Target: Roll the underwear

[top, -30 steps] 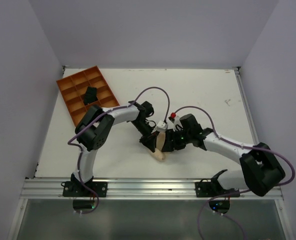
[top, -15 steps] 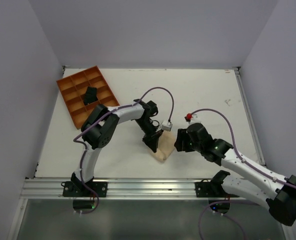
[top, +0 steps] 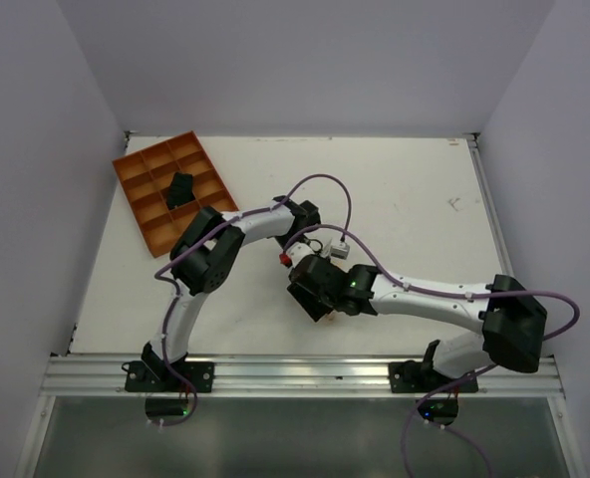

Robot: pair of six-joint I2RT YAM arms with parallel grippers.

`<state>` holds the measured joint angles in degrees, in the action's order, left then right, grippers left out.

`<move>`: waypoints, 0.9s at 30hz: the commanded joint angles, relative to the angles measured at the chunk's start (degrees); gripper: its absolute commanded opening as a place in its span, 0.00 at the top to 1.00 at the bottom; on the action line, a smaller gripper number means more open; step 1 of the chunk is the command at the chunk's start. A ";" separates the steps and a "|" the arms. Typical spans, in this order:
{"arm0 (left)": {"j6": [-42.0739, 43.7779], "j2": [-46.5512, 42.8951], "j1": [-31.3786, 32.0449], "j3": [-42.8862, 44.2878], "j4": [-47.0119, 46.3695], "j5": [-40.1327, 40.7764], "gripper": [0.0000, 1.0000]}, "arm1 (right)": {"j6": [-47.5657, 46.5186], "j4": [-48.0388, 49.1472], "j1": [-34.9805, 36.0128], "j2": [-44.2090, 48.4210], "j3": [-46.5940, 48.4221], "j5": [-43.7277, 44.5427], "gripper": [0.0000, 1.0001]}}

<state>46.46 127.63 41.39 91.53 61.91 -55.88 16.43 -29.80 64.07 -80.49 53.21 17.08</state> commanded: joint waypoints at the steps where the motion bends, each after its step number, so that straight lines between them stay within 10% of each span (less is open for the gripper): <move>1: 0.39 3.85 1.07 -0.30 -4.08 9.47 0.95 | -6.31 -2.19 0.26 -2.38 2.86 -0.47 0.39; 17: -1.02 4.82 1.07 0.06 -4.87 9.91 0.92 | -8.60 -1.14 1.32 -13.11 4.71 -0.91 0.48; 27: -3.90 0.87 -0.51 -5.39 -8.37 8.33 0.81 | -2.64 1.93 1.14 -12.59 0.76 -2.66 0.86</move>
<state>42.92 127.35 41.04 89.91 59.83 -56.34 10.44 -30.63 65.19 -93.45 55.64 15.53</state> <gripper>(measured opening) 0.184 0.363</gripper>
